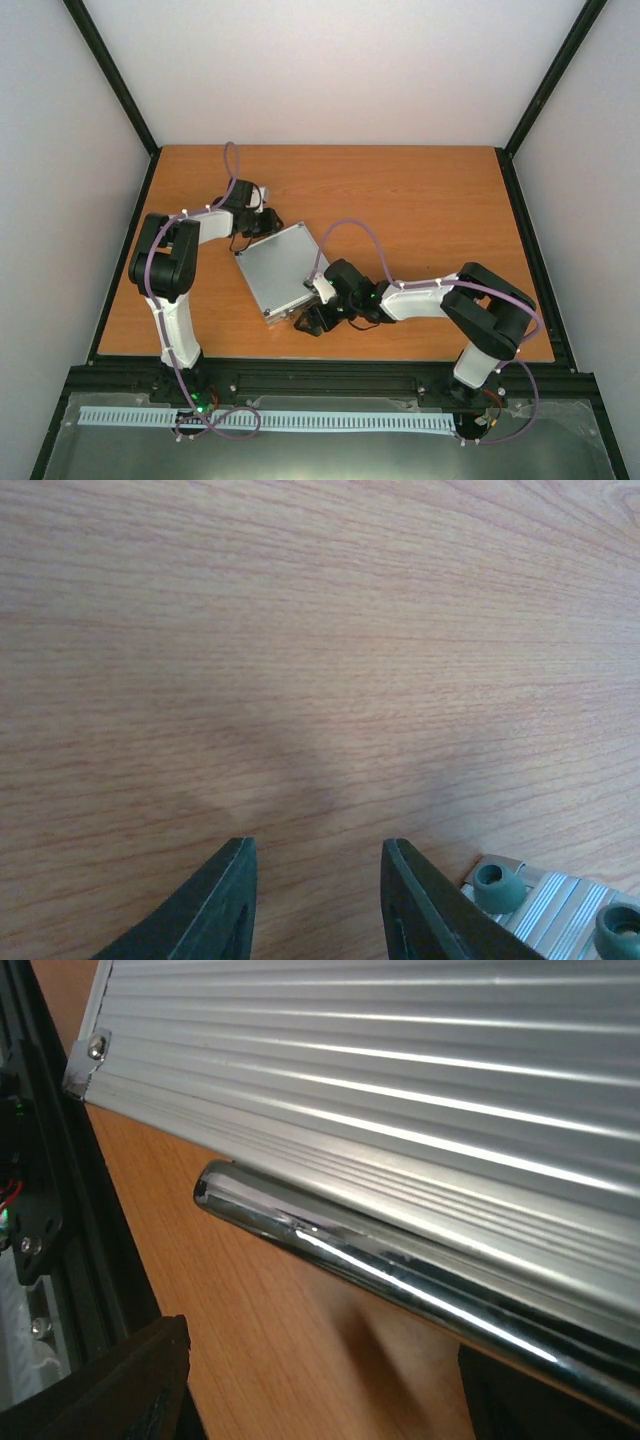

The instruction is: Pack up texas hold em set

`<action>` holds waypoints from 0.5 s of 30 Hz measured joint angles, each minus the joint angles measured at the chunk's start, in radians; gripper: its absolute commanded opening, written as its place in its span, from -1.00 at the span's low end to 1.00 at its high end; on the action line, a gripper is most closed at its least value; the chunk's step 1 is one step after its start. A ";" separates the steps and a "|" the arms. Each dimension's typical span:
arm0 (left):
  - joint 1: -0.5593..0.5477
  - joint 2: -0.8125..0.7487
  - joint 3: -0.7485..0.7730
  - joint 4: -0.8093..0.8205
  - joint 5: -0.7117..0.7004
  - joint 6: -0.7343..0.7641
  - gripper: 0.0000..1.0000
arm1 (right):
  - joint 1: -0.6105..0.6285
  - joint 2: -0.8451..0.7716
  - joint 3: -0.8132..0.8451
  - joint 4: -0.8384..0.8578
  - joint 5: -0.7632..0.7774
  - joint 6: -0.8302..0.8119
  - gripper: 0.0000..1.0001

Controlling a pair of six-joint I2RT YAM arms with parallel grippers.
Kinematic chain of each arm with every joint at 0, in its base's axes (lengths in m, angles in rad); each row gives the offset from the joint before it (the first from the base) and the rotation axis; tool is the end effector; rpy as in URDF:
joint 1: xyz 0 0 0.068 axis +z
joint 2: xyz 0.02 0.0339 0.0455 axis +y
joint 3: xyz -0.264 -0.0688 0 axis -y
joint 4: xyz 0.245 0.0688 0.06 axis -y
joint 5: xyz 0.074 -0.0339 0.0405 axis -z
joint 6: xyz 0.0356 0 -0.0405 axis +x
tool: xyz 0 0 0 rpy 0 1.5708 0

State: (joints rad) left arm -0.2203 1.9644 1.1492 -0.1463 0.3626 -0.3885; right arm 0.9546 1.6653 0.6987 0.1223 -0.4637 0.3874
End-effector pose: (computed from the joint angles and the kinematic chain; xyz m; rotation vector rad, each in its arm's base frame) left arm 0.3820 -0.0985 0.1322 -0.0686 2.5850 -0.6948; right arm 0.1626 0.2571 0.1297 -0.9634 2.4611 1.1089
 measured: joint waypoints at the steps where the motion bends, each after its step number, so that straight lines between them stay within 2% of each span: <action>1: 0.000 0.000 -0.001 0.001 0.002 0.000 -0.29 | 0.002 0.002 0.000 0.005 -0.007 0.006 0.52; 15: 0.001 -0.008 -0.024 0.037 0.006 0.000 -0.29 | 0.015 0.018 -0.033 0.197 -0.100 0.166 0.53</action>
State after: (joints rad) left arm -0.2195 1.9560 1.1255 -0.1097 0.3687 -0.3889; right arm 0.9695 1.6836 0.6655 0.3191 -0.5632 0.5529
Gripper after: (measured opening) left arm 0.355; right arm 0.765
